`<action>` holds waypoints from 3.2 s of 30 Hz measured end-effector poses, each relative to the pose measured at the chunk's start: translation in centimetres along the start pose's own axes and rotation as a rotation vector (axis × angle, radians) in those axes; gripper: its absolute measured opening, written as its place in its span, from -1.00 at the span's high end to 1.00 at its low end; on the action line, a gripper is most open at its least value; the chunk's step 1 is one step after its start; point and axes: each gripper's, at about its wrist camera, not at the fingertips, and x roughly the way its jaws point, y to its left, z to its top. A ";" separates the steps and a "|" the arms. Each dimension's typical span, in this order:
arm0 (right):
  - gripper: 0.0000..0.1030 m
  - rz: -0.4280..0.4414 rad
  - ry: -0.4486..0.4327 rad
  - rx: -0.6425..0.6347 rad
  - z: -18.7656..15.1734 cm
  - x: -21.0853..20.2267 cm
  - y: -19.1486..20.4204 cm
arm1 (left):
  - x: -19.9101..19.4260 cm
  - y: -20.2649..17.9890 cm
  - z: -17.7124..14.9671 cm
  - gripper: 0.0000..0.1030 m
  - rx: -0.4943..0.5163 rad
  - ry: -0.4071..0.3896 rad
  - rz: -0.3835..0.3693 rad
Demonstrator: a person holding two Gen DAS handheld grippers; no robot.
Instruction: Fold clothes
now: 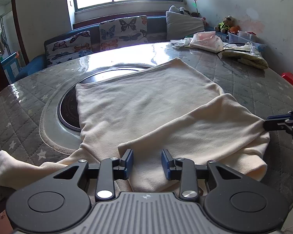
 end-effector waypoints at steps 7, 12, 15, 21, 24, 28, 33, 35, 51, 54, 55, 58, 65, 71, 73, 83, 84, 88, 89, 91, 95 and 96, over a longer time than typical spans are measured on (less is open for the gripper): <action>0.59 0.041 -0.102 -0.030 3.0 -0.1 1.1 | -0.6 -0.2 0.7 0.32 -0.010 -0.023 0.008; 0.53 0.090 -0.091 -0.059 3.7 2.4 2.5 | 0.2 0.3 0.6 0.32 -0.023 -0.001 0.023; 0.53 0.099 -0.073 -0.068 3.8 3.9 3.0 | 0.5 0.5 0.4 0.32 -0.026 0.007 0.024; 0.52 0.070 -0.028 -0.049 3.3 5.2 2.3 | 0.3 0.9 0.6 0.29 -0.043 0.008 0.028; 0.49 0.076 -0.057 -0.062 3.8 4.5 2.5 | 0.0 0.8 1.0 0.28 -0.042 -0.009 0.025; 0.39 0.098 -0.067 -0.073 4.1 4.8 3.1 | 0.7 0.7 0.9 0.27 -0.039 0.007 0.034; 0.39 0.090 -0.051 -0.061 3.9 5.6 3.0 | 0.7 1.0 0.8 0.23 -0.047 0.012 0.036; 0.39 0.093 -0.065 -0.059 4.2 5.1 3.0 | 0.3 0.9 1.0 0.22 -0.045 -0.001 0.033; 0.20 0.107 -0.053 -0.055 4.1 5.8 3.6 | 1.1 0.6 1.0 0.10 -0.044 0.012 0.036; 0.19 0.108 -0.060 -0.056 4.1 5.6 3.7 | 1.1 0.7 1.0 0.09 -0.051 0.015 0.037; 0.17 0.109 -0.063 -0.057 4.2 5.5 3.7 | 1.0 0.7 1.0 0.09 -0.053 0.013 0.036; 0.08 0.111 -0.066 -0.062 4.2 5.4 3.8 | 1.1 0.7 1.1 0.08 -0.049 0.013 0.037; 0.06 0.111 -0.062 -0.061 4.1 5.5 3.9 | 0.6 0.8 1.2 0.05 -0.057 0.009 0.041; 0.06 0.121 -0.076 -0.076 4.5 5.0 4.3 | -0.4 0.9 1.8 0.01 -0.070 -0.020 0.055; 0.06 0.127 -0.080 -0.078 4.7 4.8 4.4 | -0.7 1.1 2.0 0.01 -0.078 -0.029 0.064; 0.06 0.146 -0.093 -0.096 5.4 4.6 5.0 | -1.9 5.0 2.9 -0.07 -0.172 -0.059 0.178; 0.06 0.148 -0.094 -0.097 5.5 4.6 5.1 | -1.9 5.6 3.0 -0.07 -0.184 -0.060 0.195; 0.06 0.158 -0.096 -0.100 5.6 4.7 5.3 | -2.2 8.3 3.6 -0.10 -0.227 -0.061 0.267; 0.06 0.159 -0.096 -0.101 5.6 4.7 5.3 | -2.2 9.1 3.7 -0.11 -0.234 -0.061 0.287; 0.06 0.159 -0.099 -0.104 5.6 4.6 5.4 | -2.2 10.7 4.0 -0.14 -0.250 -0.060 0.327; 0.06 0.161 -0.103 -0.099 5.7 4.5 5.2 | -1.8 14.2 4.3 -0.22 -0.283 -0.044 0.417; 0.06 0.161 -0.104 -0.098 5.7 4.4 5.2 | -1.6 15.1 4.3 -0.25 -0.289 -0.035 0.442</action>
